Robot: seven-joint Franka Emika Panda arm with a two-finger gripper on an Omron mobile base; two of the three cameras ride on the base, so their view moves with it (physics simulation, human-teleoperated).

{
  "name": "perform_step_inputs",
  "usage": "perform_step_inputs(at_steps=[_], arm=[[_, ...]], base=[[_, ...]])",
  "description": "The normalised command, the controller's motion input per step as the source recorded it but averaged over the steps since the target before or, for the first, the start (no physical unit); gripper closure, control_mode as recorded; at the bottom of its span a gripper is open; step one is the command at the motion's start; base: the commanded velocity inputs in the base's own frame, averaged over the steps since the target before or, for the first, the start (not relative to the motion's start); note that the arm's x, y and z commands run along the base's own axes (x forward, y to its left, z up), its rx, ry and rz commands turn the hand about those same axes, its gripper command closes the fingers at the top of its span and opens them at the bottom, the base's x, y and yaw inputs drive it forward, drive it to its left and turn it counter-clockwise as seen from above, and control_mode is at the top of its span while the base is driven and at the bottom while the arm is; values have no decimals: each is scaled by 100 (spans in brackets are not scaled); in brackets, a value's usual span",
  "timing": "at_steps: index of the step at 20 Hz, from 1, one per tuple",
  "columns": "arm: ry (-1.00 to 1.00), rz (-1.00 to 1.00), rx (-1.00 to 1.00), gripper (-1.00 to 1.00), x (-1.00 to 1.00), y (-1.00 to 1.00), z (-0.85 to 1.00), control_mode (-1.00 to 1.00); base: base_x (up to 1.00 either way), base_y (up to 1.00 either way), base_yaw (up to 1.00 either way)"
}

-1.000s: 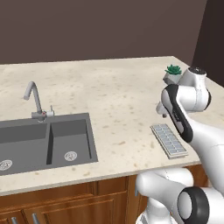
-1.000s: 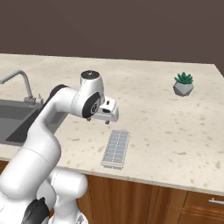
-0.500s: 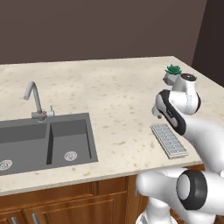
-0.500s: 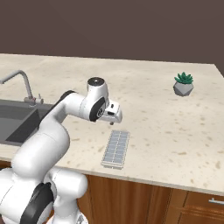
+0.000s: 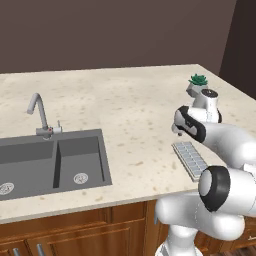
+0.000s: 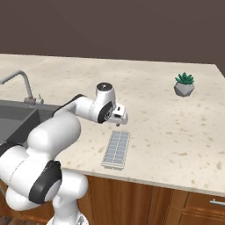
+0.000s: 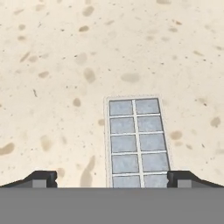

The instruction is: The ice cube tray has been filled with water. Take the tray and place it in the freezer to make ice. Close the freezer door after placing the tray.

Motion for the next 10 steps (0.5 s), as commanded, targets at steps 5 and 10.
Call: perform_step_inputs(at_steps=[5,10], arm=[[0,0,0,-100,35,0,-25,-100],[0,2,0,-100,43,-4,-23,-100]], base=[[0,0,0],[0,0,0]])
